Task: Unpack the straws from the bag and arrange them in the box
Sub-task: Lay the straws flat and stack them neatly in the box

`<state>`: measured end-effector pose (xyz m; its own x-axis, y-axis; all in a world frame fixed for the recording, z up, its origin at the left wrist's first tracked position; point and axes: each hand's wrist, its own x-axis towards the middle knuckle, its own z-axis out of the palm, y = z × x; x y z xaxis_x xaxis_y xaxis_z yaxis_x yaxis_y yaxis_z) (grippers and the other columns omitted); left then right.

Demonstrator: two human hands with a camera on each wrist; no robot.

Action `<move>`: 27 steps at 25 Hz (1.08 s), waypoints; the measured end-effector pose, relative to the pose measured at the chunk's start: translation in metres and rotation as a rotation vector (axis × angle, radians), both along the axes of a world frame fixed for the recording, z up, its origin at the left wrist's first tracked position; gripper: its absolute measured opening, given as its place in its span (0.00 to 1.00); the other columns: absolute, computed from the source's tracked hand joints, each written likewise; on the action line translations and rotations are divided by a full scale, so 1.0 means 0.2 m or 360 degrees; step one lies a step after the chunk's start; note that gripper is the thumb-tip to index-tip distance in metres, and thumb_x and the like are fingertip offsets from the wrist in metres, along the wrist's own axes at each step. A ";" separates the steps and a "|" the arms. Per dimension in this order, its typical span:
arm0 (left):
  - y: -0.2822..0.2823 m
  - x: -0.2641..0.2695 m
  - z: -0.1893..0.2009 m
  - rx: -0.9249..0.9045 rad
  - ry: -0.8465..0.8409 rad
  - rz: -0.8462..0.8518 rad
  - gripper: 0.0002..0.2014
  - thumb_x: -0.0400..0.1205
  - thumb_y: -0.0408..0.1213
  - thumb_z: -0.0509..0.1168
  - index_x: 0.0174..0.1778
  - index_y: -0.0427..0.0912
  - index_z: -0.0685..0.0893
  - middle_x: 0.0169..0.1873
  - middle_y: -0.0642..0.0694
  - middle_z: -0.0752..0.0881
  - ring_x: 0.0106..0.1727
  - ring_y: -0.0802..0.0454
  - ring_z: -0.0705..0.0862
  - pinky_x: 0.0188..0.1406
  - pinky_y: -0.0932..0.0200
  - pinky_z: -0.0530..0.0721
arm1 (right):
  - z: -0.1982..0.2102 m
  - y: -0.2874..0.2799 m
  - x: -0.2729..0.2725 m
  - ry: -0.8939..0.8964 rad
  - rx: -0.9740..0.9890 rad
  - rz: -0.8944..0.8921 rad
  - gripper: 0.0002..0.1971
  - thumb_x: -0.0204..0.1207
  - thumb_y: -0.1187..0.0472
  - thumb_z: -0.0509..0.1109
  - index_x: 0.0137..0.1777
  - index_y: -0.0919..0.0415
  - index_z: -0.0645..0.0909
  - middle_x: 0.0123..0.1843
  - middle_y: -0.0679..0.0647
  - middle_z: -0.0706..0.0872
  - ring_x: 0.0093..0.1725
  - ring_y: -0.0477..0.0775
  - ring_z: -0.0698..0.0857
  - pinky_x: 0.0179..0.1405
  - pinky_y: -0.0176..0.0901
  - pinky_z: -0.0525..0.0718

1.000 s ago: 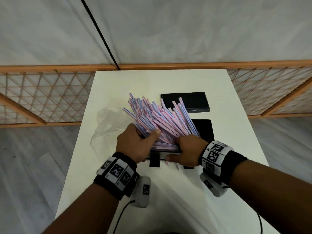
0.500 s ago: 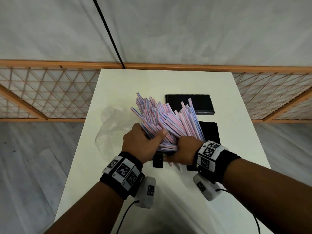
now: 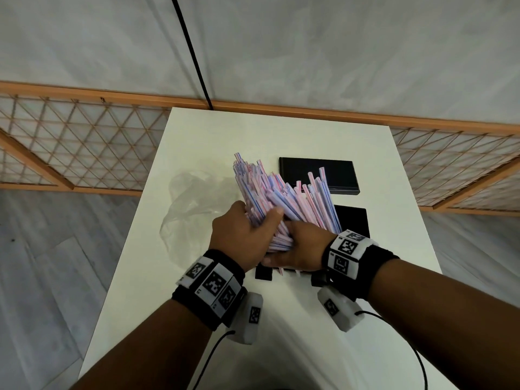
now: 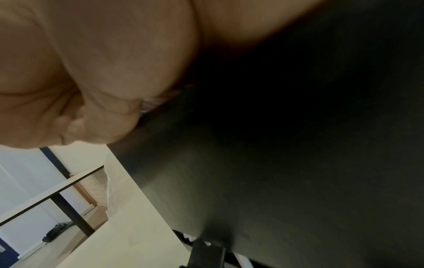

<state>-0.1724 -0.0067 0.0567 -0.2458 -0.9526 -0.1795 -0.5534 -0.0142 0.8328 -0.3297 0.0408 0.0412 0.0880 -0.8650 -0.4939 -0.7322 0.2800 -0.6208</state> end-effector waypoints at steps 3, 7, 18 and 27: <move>0.00 0.00 0.03 -0.0048 0.0091 0.0065 0.13 0.81 0.54 0.66 0.52 0.50 0.88 0.36 0.61 0.85 0.38 0.63 0.80 0.35 0.80 0.72 | 0.02 -0.01 0.00 0.0002 -0.0282 -0.0067 0.30 0.58 0.33 0.80 0.58 0.44 0.82 0.51 0.43 0.90 0.52 0.43 0.88 0.59 0.45 0.85; 0.00 0.01 0.02 -0.0034 0.0175 0.0082 0.16 0.80 0.58 0.65 0.48 0.51 0.89 0.34 0.55 0.90 0.41 0.53 0.90 0.47 0.59 0.87 | 0.04 0.01 -0.04 0.0000 -0.0497 -0.0125 0.33 0.61 0.38 0.83 0.63 0.51 0.79 0.54 0.47 0.89 0.55 0.46 0.88 0.58 0.45 0.85; 0.05 0.03 0.04 0.0211 0.0262 0.0121 0.24 0.79 0.61 0.68 0.48 0.41 0.77 0.32 0.43 0.89 0.21 0.46 0.87 0.18 0.57 0.85 | 0.09 0.27 -0.15 0.0412 -0.0690 -0.0152 0.21 0.65 0.38 0.77 0.46 0.54 0.81 0.40 0.46 0.82 0.40 0.49 0.80 0.40 0.39 0.77; 0.03 0.03 -0.01 0.0113 0.0123 0.0102 0.28 0.76 0.72 0.58 0.37 0.48 0.77 0.29 0.44 0.86 0.31 0.38 0.88 0.37 0.35 0.89 | -0.02 0.22 -0.10 0.0604 -0.0224 0.0106 0.30 0.66 0.23 0.57 0.46 0.50 0.80 0.39 0.48 0.85 0.44 0.54 0.86 0.45 0.49 0.87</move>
<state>-0.1656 -0.0007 0.0539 -0.2007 -0.9523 -0.2297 -0.4837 -0.1076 0.8686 -0.3492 0.0854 0.0373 -0.0197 -0.9251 -0.3793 -0.9304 0.1559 -0.3317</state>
